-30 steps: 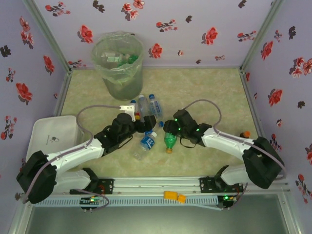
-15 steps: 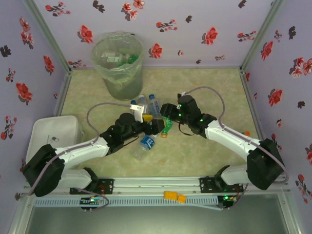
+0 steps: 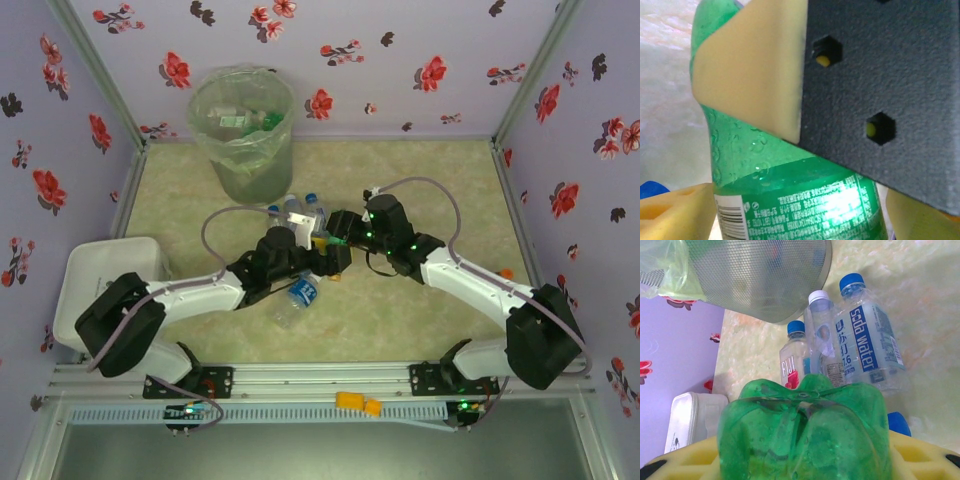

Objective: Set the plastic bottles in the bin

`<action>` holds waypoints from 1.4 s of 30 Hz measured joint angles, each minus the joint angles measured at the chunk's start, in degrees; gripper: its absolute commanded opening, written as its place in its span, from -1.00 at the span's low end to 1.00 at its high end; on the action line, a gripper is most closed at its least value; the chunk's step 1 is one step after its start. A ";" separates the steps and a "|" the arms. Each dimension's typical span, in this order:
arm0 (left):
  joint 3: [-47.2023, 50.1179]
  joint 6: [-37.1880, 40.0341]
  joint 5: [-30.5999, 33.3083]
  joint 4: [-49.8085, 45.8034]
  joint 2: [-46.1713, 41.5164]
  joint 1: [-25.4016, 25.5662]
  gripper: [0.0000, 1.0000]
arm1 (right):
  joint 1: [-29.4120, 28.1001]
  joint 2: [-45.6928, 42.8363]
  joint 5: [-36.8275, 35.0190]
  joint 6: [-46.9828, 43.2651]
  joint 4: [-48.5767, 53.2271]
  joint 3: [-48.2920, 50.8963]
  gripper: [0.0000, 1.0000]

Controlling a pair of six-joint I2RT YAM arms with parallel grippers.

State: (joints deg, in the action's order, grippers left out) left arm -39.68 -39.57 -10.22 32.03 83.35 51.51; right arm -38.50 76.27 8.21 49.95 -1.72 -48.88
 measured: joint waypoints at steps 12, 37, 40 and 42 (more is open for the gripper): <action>-0.04 -1.03 0.04 0.55 0.52 0.26 0.11 | 0.13 -1.40 -0.59 -1.40 1.75 0.59 0.99; -44.46 19.10 6.21 -31.78 -1.25 -19.32 -0.38 | 6.64 -19.69 -15.78 -10.71 21.42 5.44 0.99; -56.85 20.63 6.08 -38.64 5.40 -24.79 -0.37 | 6.64 -19.65 -15.80 -10.38 21.42 6.60 0.99; -63.93 21.33 6.05 -43.23 9.90 -27.58 -0.37 | 6.64 -19.65 -16.00 -10.38 21.42 6.71 0.99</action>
State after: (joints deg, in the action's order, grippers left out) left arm -103.61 -18.24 -4.16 -11.20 93.25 23.92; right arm -31.86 56.62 -7.79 39.57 19.70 -42.17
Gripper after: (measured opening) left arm 0.551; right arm 0.996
